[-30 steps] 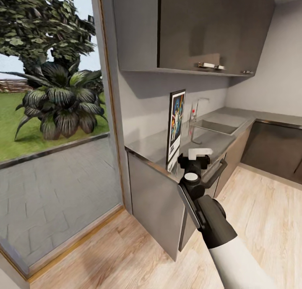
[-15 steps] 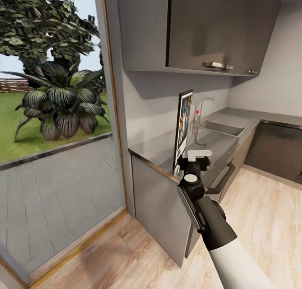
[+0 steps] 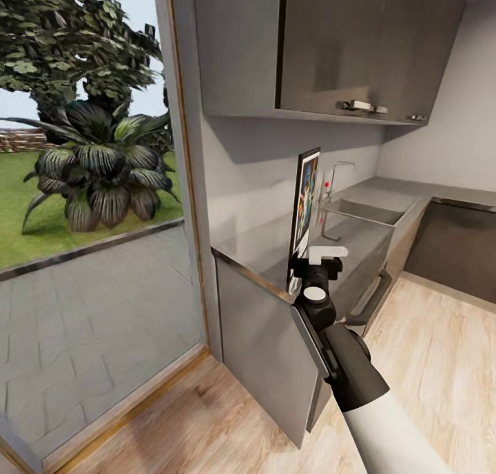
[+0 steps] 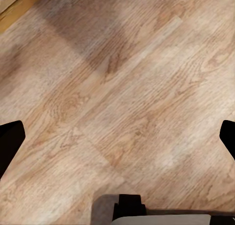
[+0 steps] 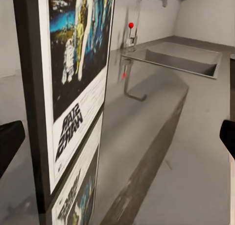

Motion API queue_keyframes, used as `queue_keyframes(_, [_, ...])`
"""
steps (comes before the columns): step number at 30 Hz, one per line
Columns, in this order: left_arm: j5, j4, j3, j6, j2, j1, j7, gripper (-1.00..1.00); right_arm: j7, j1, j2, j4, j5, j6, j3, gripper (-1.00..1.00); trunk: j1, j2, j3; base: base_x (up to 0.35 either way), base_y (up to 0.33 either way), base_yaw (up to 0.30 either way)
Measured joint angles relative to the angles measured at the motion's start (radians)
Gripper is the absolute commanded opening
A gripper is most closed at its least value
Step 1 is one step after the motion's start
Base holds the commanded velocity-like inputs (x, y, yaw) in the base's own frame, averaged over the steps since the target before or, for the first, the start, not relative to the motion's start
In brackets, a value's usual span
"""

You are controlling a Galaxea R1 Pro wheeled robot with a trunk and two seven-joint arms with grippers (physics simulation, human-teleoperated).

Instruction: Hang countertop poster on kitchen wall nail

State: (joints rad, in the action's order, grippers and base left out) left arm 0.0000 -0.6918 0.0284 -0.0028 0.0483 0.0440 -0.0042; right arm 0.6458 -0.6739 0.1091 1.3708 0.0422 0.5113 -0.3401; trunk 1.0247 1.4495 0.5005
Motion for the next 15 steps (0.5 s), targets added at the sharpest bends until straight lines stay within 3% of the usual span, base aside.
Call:
queue_keyframes(5, [0.0, 0.0, 0.0, 0.0, 0.001, 0.0, 0.0, 1.0, -0.001, 0.0, 0.0, -0.003, 0.003, -0.002, 0.0, 1.0, 0.0, 0.0, 0.0, 0.177, 0.0, 0.0])
queue_keyframes(15, [0.0, -0.001, 0.0, 0.0, 0.001, 0.0, 0.0, 1.0, -0.001, 0.0, 0.0, -0.012, 0.005, -0.004, 0.0, 1.0, 0.0, 0.0, 0.0, 0.019, 0.024, 0.0])
